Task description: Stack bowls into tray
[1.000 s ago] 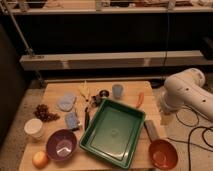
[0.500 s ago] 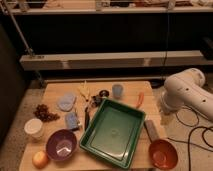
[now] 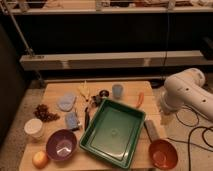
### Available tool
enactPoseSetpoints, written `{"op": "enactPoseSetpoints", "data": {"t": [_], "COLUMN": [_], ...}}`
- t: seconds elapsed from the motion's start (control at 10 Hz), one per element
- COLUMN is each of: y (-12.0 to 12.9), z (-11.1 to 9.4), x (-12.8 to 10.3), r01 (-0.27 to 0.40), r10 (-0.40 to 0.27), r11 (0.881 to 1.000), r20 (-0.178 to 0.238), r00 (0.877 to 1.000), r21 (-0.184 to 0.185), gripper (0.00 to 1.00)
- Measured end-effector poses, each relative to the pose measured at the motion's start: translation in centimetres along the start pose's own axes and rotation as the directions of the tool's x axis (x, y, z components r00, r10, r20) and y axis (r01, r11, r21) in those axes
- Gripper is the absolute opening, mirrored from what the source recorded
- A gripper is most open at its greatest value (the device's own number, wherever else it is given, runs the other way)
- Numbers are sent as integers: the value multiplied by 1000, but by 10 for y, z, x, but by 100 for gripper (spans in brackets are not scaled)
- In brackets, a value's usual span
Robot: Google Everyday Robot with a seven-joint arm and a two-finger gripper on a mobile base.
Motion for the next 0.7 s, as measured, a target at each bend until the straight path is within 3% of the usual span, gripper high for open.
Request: {"op": "enactPoseSetpoints", "data": {"t": [0.3, 0.7], "y": [15, 43], "z": [1, -1], "x": [4, 16], "r01": [-18, -21], "r10": [20, 25], "r11": [994, 988], "r20": [22, 27], "r00": [1000, 999], "r21": [-106, -152], "gripper": [65, 65]}}
